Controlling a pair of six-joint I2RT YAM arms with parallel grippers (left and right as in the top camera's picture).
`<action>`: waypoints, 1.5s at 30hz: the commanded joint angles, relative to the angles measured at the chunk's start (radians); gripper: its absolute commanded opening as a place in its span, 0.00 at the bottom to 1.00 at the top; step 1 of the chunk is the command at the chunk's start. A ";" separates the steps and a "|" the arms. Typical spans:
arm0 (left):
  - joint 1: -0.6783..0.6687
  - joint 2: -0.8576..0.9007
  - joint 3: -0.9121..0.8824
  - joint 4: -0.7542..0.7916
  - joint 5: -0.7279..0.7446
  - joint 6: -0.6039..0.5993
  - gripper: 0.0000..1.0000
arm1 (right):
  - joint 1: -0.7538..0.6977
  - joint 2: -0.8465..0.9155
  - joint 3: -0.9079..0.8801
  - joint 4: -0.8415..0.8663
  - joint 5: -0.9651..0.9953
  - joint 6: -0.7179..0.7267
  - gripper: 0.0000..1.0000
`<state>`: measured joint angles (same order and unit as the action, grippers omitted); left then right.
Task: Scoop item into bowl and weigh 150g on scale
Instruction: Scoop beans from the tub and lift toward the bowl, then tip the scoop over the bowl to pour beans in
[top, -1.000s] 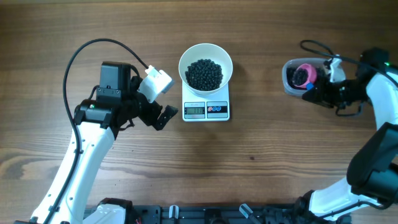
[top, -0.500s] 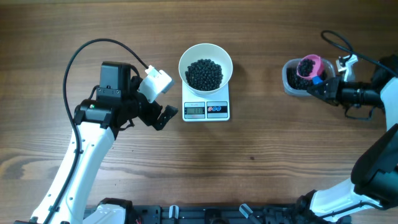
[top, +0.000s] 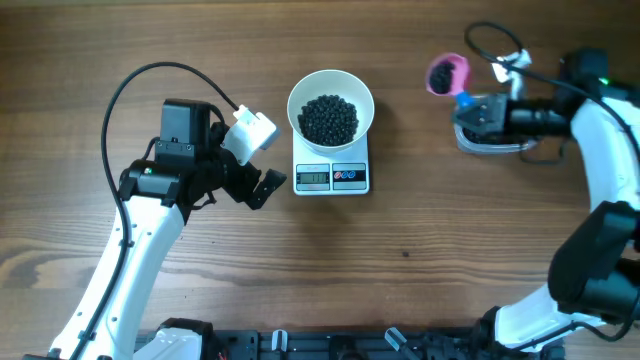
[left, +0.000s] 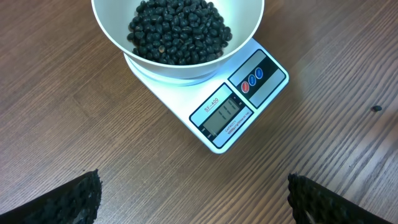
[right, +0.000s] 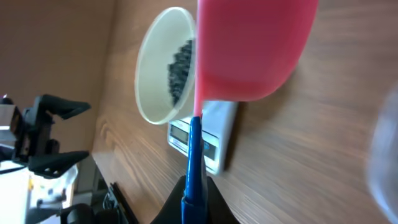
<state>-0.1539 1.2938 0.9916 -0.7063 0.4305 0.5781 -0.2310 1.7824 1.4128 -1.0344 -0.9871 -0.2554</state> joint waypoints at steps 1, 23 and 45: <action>0.005 -0.003 -0.006 0.003 -0.002 -0.010 1.00 | 0.087 0.006 0.091 0.025 -0.024 0.068 0.04; 0.005 -0.003 -0.006 0.003 -0.002 -0.010 1.00 | 0.615 0.007 0.172 0.058 0.768 0.112 0.04; 0.005 -0.003 -0.006 0.003 -0.002 -0.010 1.00 | 0.722 0.007 0.172 0.115 1.033 0.020 0.04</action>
<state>-0.1539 1.2938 0.9916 -0.7063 0.4305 0.5777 0.4866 1.7824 1.5551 -0.9356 0.0830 -0.2199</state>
